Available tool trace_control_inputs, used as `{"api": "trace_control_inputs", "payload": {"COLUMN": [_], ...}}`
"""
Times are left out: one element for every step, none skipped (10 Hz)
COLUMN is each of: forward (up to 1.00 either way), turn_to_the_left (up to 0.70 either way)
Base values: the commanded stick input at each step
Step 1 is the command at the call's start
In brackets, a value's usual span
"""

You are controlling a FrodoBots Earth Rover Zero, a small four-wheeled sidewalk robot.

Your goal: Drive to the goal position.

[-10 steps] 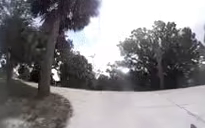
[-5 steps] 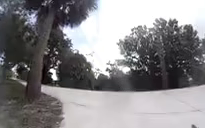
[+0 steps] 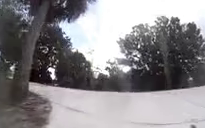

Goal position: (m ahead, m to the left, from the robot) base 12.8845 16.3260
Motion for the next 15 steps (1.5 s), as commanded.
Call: {"api": "trace_control_inputs", "payload": {"forward": [0.85, 0.85, 0.85, 0.85, 0.85, 0.85, 0.85, 0.85, 0.85, 0.85, 0.85, 0.85, 0.85, 0.85, 0.85], "turn_to_the_left": [0.00, 0.00, 0.00, 0.00, 0.15, 0.34, 0.34, 0.34, 0.34, 0.34, 0.34, 0.34, 0.34, 0.26, 0.00]}}
